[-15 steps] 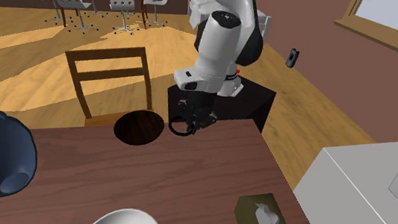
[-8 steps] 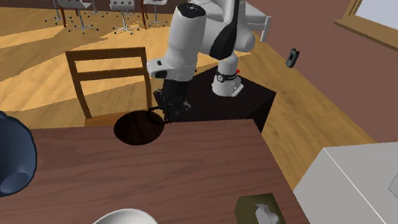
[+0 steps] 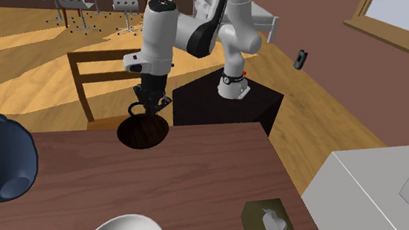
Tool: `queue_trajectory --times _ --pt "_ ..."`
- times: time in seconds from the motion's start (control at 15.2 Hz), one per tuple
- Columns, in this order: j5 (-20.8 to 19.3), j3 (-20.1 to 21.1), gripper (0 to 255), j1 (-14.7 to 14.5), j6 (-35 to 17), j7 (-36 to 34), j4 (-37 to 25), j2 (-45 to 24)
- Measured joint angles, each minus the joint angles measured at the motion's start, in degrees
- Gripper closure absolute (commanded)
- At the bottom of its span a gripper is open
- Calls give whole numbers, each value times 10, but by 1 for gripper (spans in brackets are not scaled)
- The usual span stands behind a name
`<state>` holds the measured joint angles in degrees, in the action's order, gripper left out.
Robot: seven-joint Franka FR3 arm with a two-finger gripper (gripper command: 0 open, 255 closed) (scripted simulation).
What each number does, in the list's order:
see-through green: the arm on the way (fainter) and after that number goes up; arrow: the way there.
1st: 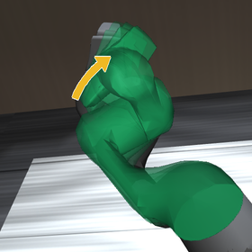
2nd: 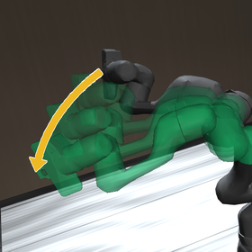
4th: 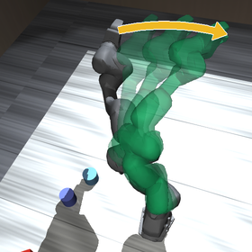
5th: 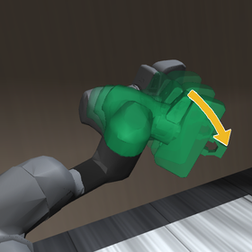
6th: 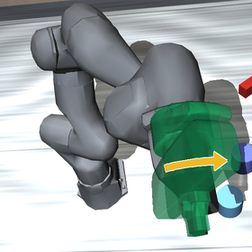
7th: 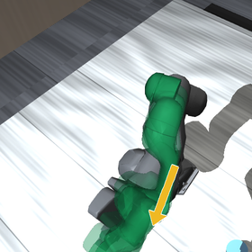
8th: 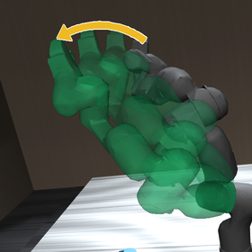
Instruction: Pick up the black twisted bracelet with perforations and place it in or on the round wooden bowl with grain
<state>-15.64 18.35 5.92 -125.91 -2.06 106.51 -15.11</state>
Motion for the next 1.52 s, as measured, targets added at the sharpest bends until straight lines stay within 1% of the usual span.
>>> queue_trajectory --times 0.92,1.39,1.45,1.52 --pt "-35 -14 255 -6 -85 -29 37 -53" --pt "-38 -15 255 -7 -89 -31 38 -56" --pt "-38 -15 0 -7 -89 -31 38 -56" --pt "-38 -15 0 -7 -89 -31 38 -56"
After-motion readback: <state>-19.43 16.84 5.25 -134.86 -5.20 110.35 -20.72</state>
